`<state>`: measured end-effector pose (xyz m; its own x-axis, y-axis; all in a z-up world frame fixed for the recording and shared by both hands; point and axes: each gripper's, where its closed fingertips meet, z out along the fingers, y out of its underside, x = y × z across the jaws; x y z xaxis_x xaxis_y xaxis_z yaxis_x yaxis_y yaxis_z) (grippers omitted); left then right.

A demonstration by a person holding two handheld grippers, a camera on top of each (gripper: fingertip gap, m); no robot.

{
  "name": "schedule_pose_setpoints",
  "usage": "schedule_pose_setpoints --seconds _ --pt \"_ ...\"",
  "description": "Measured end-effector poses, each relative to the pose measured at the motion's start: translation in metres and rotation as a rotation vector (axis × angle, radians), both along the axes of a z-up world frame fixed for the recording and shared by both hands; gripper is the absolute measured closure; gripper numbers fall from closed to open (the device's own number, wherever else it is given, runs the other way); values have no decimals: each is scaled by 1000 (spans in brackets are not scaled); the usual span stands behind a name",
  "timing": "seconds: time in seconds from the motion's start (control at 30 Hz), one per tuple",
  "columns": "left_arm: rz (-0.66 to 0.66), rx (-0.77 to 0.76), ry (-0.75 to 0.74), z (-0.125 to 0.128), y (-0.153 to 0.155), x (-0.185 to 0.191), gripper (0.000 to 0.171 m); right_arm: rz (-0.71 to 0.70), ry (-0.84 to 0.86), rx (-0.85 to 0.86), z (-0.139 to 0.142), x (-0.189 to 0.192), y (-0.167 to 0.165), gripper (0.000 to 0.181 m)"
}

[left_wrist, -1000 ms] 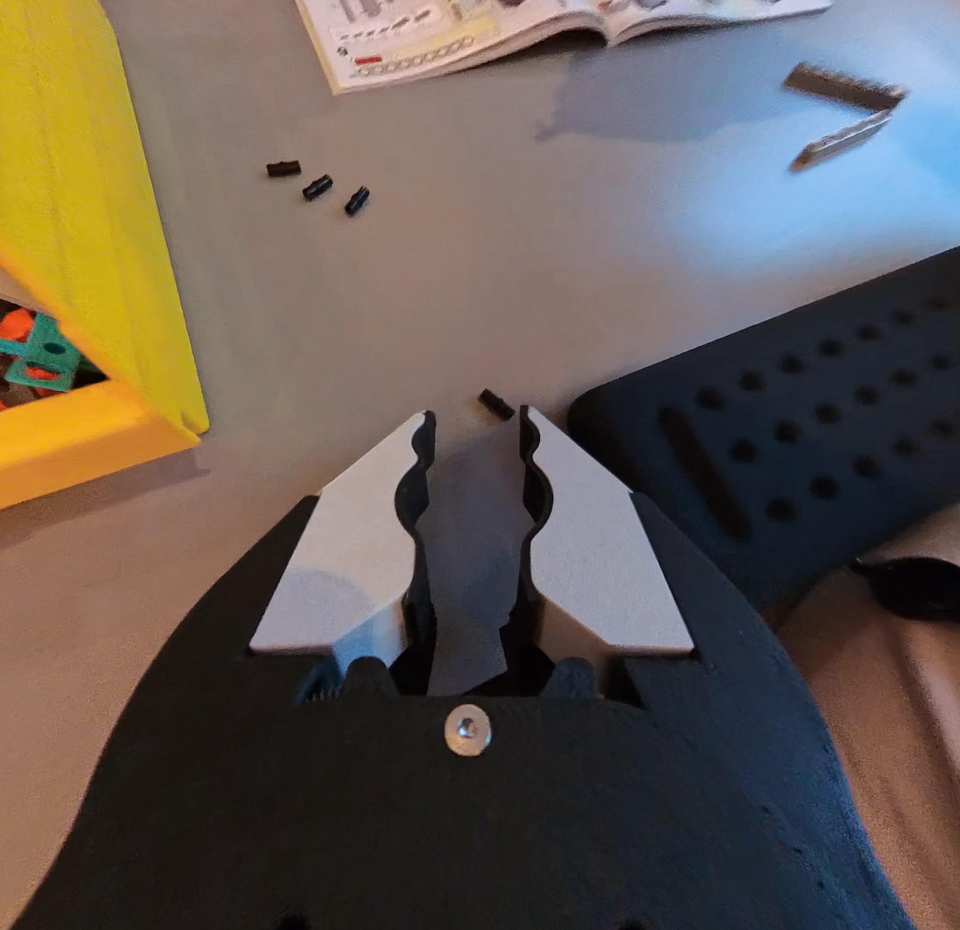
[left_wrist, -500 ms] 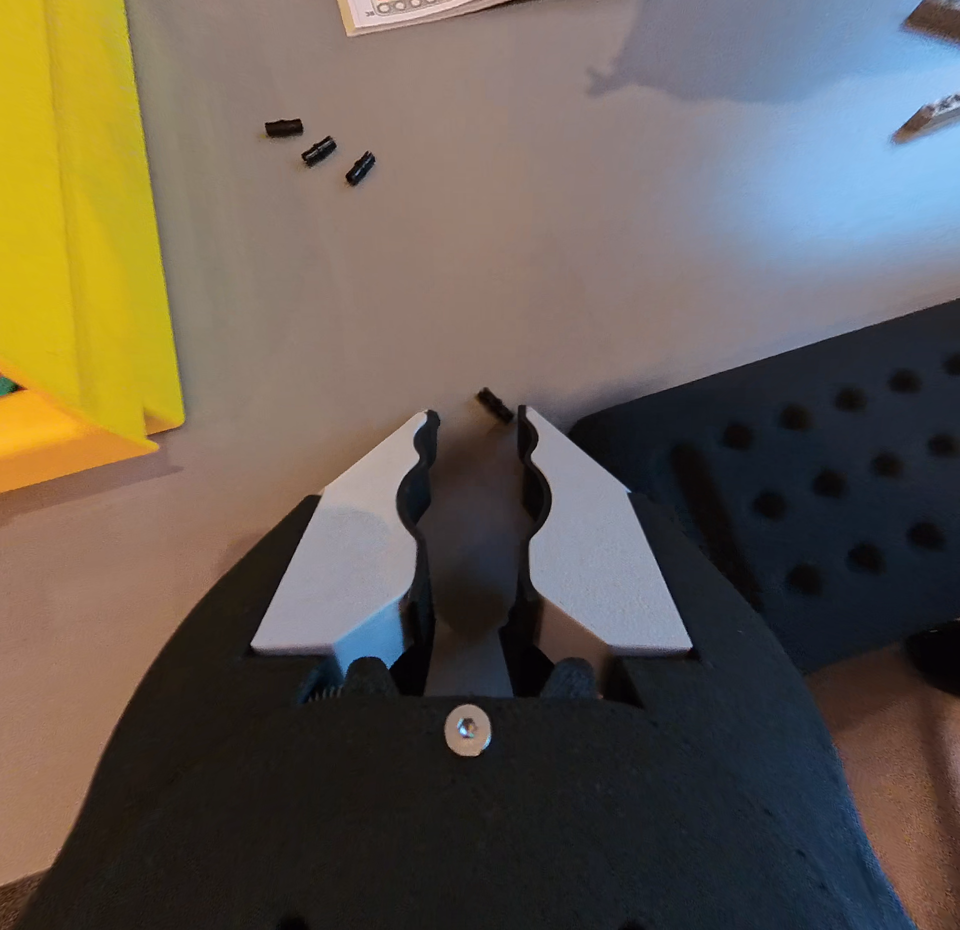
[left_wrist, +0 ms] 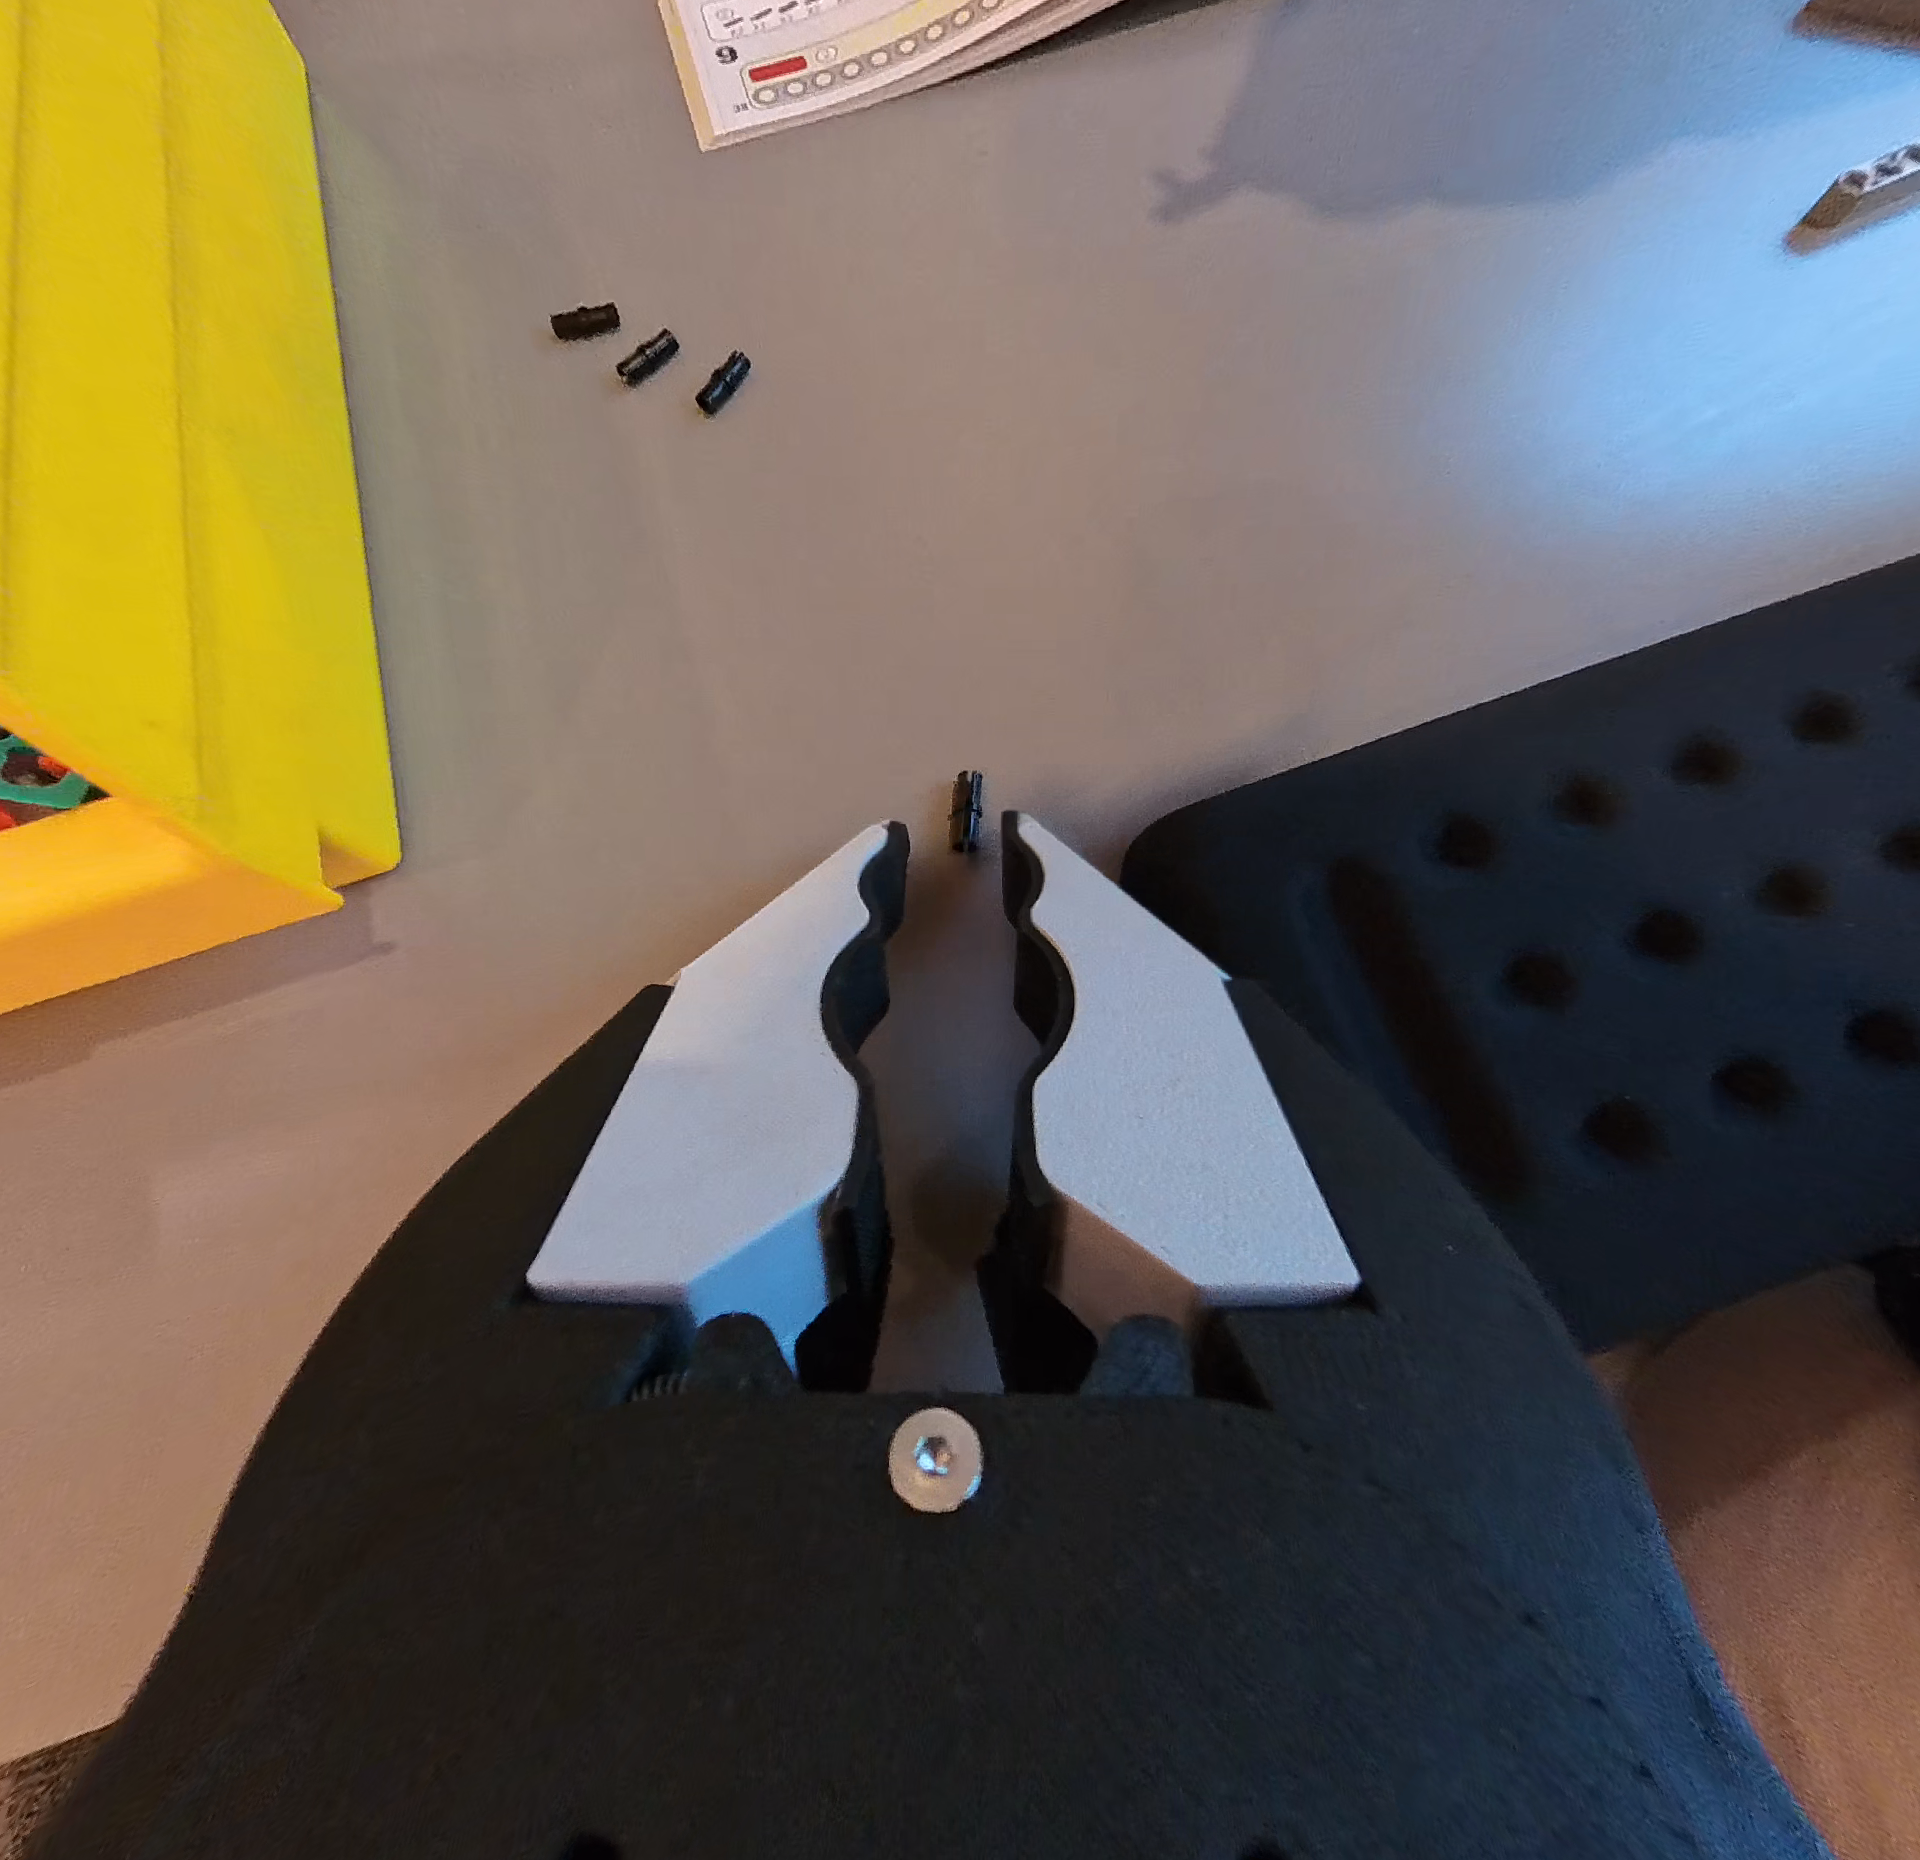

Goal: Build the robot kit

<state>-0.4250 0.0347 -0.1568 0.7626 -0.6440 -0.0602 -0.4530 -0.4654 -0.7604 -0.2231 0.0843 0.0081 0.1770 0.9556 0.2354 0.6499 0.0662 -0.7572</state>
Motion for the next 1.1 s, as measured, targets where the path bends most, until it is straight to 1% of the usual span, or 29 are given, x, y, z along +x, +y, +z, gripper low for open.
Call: schedule_pose_setpoints --seconds 0.13,0.2,0.27,0.4,0.7,1.1 --pt "-17 -1 -7 -3 -3 4 157 -3 1 2 1 1 0 175" --pt "-13 24 -10 -3 -2 4 160 -4 1 1 0 2 0 175" --pt "-6 44 -35 -1 -1 3 161 -4 -2 1 0 3 0 175" --pt "-2 31 -104 1 -1 3 164 -7 -4 2 0 4 0 175" --pt "-17 1 -59 -3 -2 5 160 -7 -17 -5 -2 4 -1 175" --pt "-6 -4 -57 -3 -1 4 161 -7 -27 -13 -3 6 -3 175"
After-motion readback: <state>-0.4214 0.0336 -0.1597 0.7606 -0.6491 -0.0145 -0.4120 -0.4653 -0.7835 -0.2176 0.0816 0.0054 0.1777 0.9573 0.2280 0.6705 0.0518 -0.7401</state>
